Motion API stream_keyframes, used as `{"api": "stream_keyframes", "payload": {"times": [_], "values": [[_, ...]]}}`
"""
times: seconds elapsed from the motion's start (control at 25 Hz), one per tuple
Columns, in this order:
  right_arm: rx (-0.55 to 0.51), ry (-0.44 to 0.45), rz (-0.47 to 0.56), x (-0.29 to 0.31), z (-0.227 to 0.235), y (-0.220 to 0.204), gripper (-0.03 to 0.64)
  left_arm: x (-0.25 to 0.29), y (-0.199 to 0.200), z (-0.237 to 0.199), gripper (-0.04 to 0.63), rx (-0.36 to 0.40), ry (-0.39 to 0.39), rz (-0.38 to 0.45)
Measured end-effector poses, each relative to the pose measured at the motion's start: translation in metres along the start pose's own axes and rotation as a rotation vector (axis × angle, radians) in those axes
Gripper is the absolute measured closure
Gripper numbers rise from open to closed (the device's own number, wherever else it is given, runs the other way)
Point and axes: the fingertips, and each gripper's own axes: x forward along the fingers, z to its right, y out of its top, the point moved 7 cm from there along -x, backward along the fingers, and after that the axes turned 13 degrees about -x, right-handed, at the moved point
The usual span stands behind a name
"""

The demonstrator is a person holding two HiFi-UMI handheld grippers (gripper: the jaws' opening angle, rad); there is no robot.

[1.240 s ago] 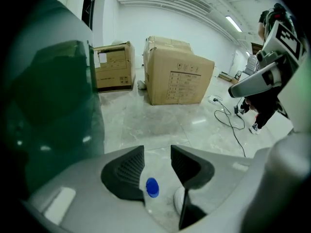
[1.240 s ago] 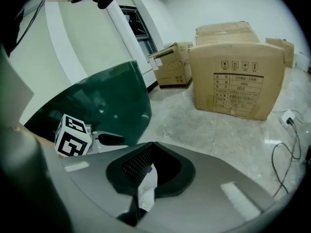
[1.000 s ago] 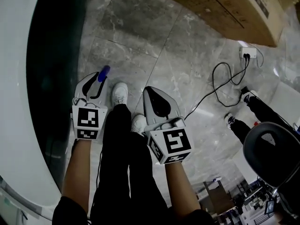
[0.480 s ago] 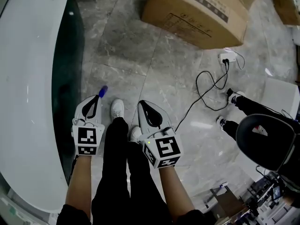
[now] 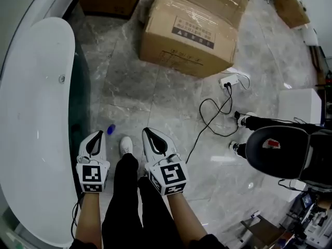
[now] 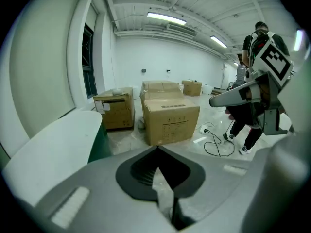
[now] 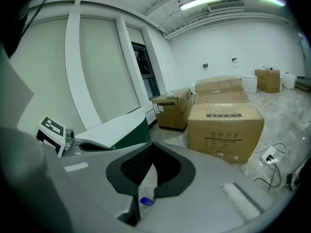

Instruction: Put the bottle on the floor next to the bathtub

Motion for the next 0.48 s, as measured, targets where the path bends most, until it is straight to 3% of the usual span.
{"api": "stream_keyframes", "payload": {"times": [0.48], "values": [[-0.023,-0.071,0.128,-0.093,0.026,0.090,0.595,-0.087,0.102,0.045,0.595,-0.006,0.044,0.160]]}}
